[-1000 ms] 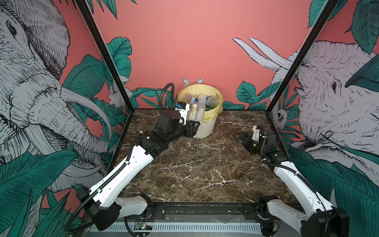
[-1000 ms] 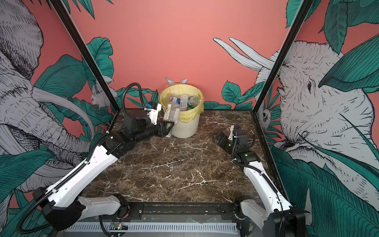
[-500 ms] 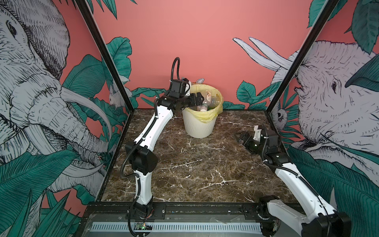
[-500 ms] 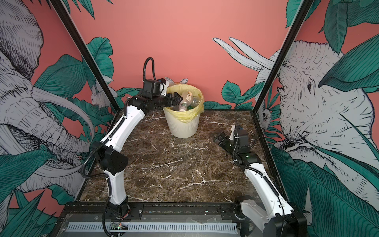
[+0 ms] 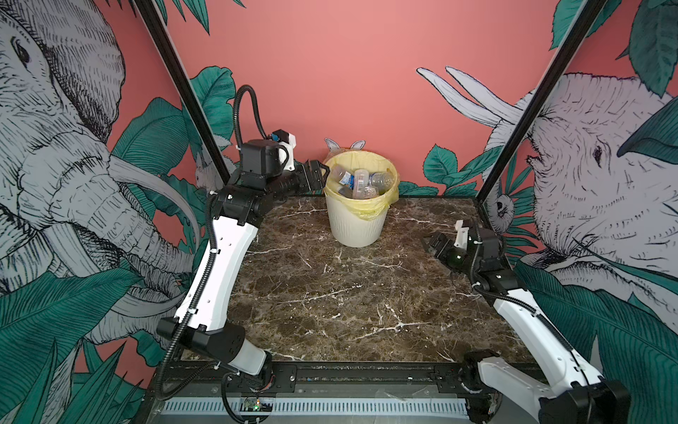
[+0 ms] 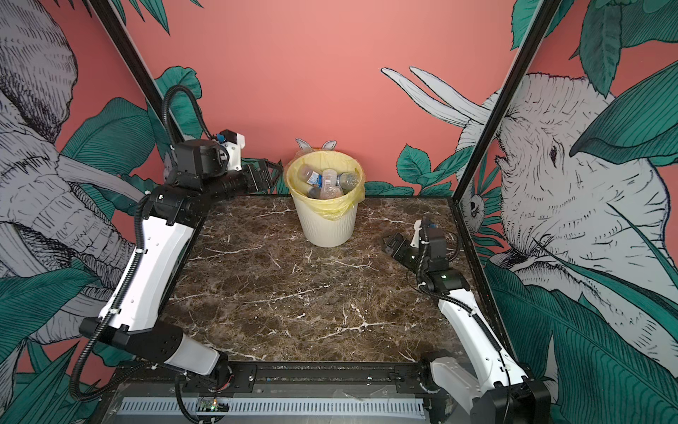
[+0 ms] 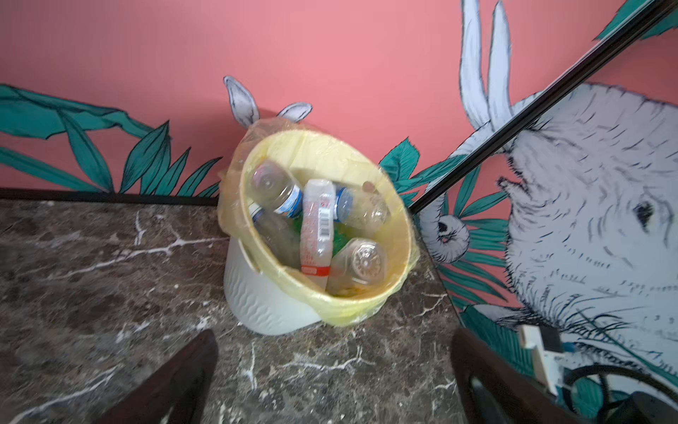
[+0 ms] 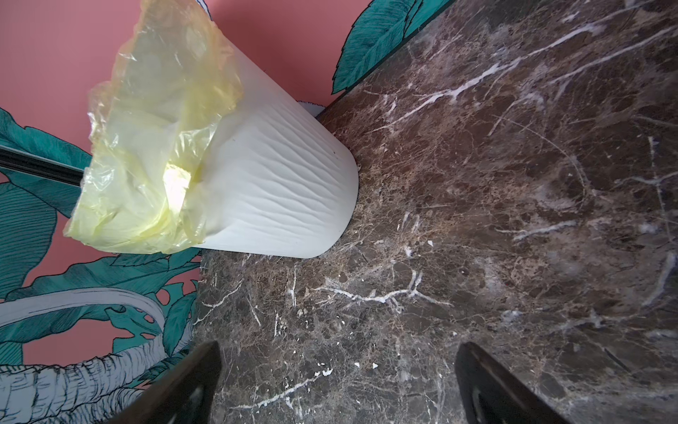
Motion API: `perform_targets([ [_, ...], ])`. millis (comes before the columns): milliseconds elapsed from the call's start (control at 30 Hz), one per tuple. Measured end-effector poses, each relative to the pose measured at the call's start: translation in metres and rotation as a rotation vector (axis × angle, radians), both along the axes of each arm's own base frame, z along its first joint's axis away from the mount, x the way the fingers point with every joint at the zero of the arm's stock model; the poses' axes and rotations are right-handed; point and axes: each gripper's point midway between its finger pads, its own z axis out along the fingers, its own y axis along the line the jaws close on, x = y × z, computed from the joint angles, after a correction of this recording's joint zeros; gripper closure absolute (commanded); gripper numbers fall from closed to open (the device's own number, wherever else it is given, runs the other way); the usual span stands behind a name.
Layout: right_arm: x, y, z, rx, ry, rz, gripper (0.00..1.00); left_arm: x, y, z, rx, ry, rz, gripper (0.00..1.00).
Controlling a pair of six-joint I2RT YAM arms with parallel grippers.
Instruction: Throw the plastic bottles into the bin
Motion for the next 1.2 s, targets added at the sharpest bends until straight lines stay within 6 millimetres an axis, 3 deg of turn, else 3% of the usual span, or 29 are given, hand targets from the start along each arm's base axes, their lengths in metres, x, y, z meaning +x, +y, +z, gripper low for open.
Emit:
perform_targets([
  [233,0.004,-0.021,0.003,-0.134,-0.013,-0.034,0.01,0.001,0.033,-0.117,0.170,0.177,0.106,0.00],
  [333,0.007,-0.035,0.002,-0.194,-0.019,-0.065,0.01,-0.006,0.047,-0.152,0.229,0.203,0.144,0.01],
  [533,0.006,-0.071,-0.012,-0.339,-0.012,-0.159,0.00,-0.016,0.073,-0.179,0.317,0.162,0.229,0.01],
  [667,-0.002,-0.096,-0.024,-0.452,-0.005,-0.228,0.00,-0.014,0.086,-0.194,0.376,0.153,0.274,0.01],
  [833,-0.004,-0.124,-0.028,-0.560,-0.017,-0.328,0.00,-0.013,0.101,-0.226,0.455,0.155,0.326,0.01],
  [1000,-0.008,-0.140,-0.043,-0.626,0.002,-0.390,0.00,-0.015,0.115,-0.259,0.523,0.163,0.365,0.01],
  [1200,-0.009,-0.148,-0.057,-0.656,0.014,-0.428,0.00,-0.007,0.126,-0.275,0.597,0.143,0.413,0.01],
])
